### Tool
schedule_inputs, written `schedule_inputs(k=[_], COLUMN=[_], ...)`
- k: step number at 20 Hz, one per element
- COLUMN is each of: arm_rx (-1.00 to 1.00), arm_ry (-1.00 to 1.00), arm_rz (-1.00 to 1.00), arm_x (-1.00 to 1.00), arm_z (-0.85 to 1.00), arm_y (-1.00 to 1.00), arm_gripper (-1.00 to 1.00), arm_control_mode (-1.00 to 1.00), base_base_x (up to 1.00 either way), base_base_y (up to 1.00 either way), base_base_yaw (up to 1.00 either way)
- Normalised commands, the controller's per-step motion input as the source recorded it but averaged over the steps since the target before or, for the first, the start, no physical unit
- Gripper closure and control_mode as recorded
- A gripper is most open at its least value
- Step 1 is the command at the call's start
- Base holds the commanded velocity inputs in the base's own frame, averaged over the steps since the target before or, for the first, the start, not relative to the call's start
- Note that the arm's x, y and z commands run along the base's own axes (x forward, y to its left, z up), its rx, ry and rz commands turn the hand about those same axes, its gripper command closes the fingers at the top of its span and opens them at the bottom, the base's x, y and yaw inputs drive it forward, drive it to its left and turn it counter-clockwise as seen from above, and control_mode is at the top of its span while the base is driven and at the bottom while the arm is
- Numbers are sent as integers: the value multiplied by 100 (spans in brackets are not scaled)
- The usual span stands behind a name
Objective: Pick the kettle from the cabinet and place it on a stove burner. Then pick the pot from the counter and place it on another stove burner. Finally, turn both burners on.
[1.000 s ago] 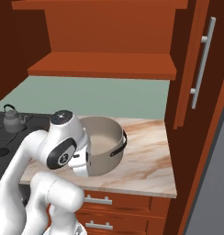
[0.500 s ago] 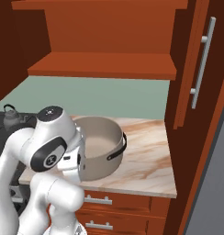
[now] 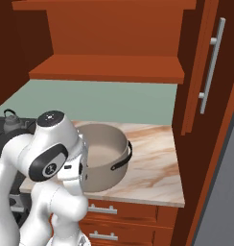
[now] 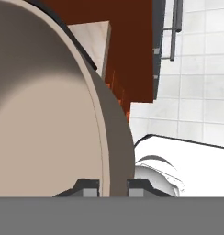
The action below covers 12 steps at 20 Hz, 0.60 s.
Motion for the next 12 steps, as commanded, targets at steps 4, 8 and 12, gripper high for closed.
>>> schedule_inputs(k=[4,8,12], arm_rx=[0,0,0], arm_ry=[-10,0,0], arm_rz=[0,0,0], arm_x=[-30,0,0], arm_z=[0,0,0], arm_y=[0,0,0], arm_gripper=[100,100,100], arm_control_mode=[100,100,100], base_base_x=[-17,-72,-72], base_base_y=[1,7,12], base_base_yaw=[0,0,0])
